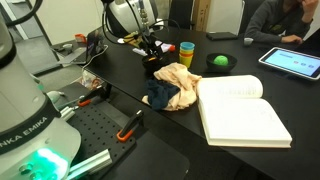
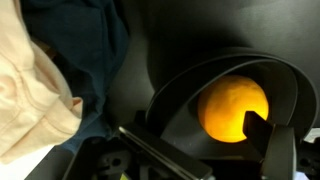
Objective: Shift the bowl to the left, then separate the cups
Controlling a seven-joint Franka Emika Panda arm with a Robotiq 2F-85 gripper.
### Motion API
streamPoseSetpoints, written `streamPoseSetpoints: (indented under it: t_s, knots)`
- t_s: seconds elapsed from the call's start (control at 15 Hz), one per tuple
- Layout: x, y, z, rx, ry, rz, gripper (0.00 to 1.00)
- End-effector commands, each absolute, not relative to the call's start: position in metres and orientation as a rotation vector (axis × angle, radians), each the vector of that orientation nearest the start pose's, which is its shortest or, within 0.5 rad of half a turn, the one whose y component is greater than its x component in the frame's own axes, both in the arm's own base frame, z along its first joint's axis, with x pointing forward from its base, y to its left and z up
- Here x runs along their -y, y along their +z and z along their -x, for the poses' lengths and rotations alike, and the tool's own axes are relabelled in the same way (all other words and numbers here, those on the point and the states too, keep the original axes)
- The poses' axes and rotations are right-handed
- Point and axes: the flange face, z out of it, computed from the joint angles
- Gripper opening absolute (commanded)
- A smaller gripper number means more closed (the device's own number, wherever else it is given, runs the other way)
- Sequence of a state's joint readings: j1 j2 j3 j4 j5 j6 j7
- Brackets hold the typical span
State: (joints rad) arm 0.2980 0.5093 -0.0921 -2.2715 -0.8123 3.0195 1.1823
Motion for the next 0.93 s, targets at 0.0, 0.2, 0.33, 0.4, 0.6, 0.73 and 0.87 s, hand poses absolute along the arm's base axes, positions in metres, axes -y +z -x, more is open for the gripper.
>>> streamPoseSetpoints:
  t_s: [0.0, 0.2, 0.33, 0.4, 0.6, 0.73, 0.87]
  knots:
    - [-0.177, 0.148, -0.506, -0.218, -0.521, 3.082, 1.00]
    - [-0.194, 0.156, -0.504, -0.156, -0.549, 3.053, 1.00]
    - [-0.205, 0.162, -0.503, -0.112, -0.572, 3.027, 1.00]
    - [-0.211, 0.164, -0.501, -0.084, -0.584, 3.015, 1.00]
    - [-0.222, 0.160, -0.495, -0.031, -0.565, 3.020, 1.00]
    - [-0.224, 0.159, -0.488, -0.024, -0.521, 3.024, 1.00]
    - [-0.225, 0.167, -0.489, -0.006, -0.525, 3.017, 1.00]
